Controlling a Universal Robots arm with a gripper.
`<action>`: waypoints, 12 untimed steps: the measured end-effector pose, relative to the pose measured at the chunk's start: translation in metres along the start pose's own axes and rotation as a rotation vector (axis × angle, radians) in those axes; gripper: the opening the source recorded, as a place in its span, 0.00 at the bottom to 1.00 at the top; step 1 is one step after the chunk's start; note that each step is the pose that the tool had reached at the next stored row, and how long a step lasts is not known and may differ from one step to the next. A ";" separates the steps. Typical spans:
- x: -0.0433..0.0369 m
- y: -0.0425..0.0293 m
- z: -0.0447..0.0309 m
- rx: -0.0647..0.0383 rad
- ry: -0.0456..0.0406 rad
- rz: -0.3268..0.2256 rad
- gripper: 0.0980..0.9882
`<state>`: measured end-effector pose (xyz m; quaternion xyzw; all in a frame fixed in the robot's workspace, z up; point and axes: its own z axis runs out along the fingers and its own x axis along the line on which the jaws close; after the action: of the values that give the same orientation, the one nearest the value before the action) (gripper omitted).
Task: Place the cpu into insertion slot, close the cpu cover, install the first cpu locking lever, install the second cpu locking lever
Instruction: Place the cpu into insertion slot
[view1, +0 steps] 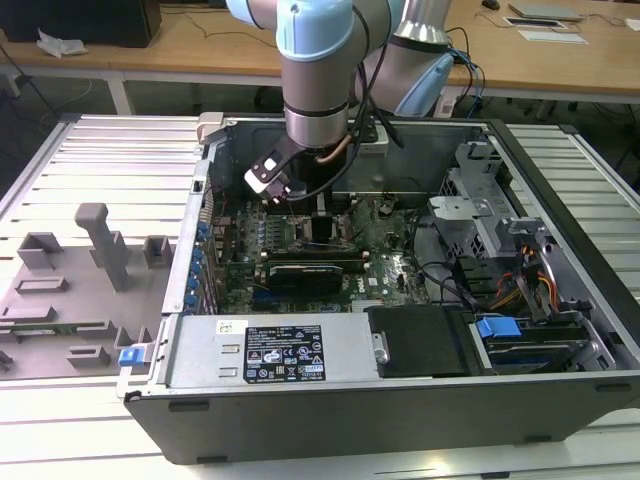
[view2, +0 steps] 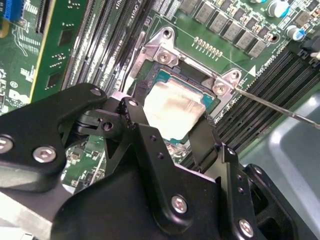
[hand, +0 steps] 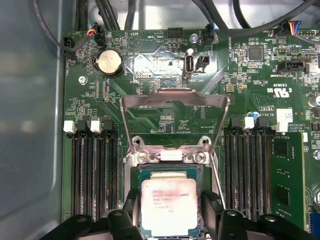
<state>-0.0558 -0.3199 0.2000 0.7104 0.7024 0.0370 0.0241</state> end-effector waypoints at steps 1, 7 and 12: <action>0.0000 0.0001 -0.0002 0.000 -0.0009 0.000 0.58; 0.0000 0.0000 -0.0002 0.000 -0.0046 0.000 0.58; 0.0000 0.0000 -0.0002 0.000 -0.0079 -0.001 0.48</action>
<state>-0.0557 -0.3199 0.2002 0.7103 0.7025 0.0342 0.0270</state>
